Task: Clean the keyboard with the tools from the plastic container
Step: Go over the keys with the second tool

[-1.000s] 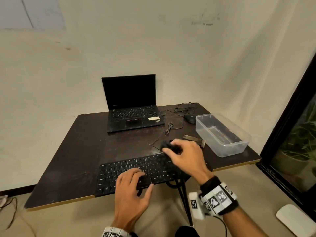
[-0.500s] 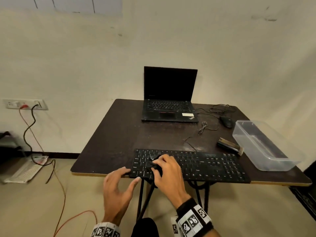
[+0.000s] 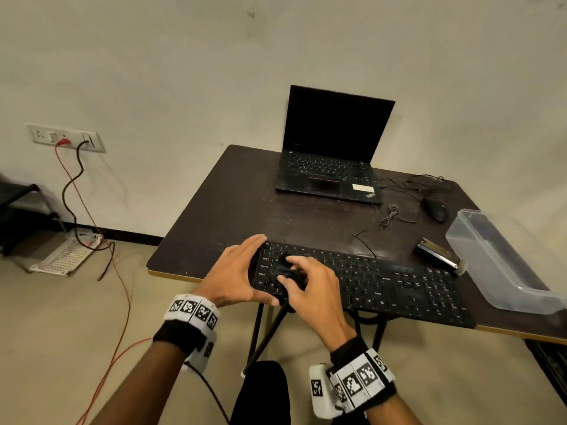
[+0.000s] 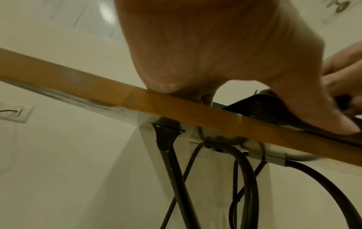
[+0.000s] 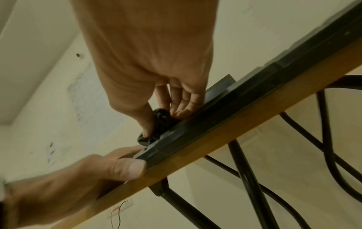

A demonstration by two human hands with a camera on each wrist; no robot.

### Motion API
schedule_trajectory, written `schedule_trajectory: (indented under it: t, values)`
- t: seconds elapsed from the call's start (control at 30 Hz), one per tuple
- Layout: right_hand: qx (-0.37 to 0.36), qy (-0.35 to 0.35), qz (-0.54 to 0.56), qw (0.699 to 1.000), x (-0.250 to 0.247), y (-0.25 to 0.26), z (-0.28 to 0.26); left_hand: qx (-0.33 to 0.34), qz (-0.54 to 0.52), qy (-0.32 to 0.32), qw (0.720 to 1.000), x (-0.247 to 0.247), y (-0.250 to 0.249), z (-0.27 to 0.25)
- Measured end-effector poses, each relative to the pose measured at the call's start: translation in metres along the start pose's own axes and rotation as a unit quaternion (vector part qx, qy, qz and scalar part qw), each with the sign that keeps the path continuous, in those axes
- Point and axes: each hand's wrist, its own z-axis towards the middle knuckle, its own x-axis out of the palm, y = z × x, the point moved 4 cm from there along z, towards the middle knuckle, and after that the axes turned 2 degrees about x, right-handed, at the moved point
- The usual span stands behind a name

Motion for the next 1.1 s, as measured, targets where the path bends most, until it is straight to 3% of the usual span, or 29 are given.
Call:
schedule_trajectory:
  t: [0.1,0.27,0.43,0.53,0.67,0.83,1.0,1.1]
  values:
    - [-0.039,0.027,-0.039,0.998,0.009,0.006,-0.003,-0.001,0.008,0.032,0.999,0.001,0.0,0.005]
    - [-0.018,-0.034,-0.04,0.998,0.012,0.0,0.001,-0.003,0.004,0.017,1.0,0.002,0.004,0.005]
    - [-0.09,-0.005,-0.024,0.996,0.03,0.015,-0.012,-0.008,-0.003,0.009,1.0,0.004,0.01,0.005]
    - [-0.051,-0.055,-0.022,0.997,0.023,0.005,0.0,-0.026,-0.013,0.002,1.0,0.002,0.006,0.005]
    - [-0.078,0.008,-0.023,0.997,0.043,0.028,-0.004,-0.018,-0.016,0.014,1.0,0.003,0.01,0.005]
    - [-0.054,-0.045,-0.025,0.997,0.023,0.003,0.001,-0.029,-0.018,0.0,0.999,0.0,0.004,0.005]
    - [-0.096,-0.003,-0.026,0.995,0.037,0.02,-0.013,-0.024,-0.008,0.01,1.0,0.001,0.007,0.005]
    - [-0.071,-0.057,-0.025,0.996,0.016,-0.004,-0.007,-0.034,-0.015,0.005,0.999,0.0,0.004,0.005]
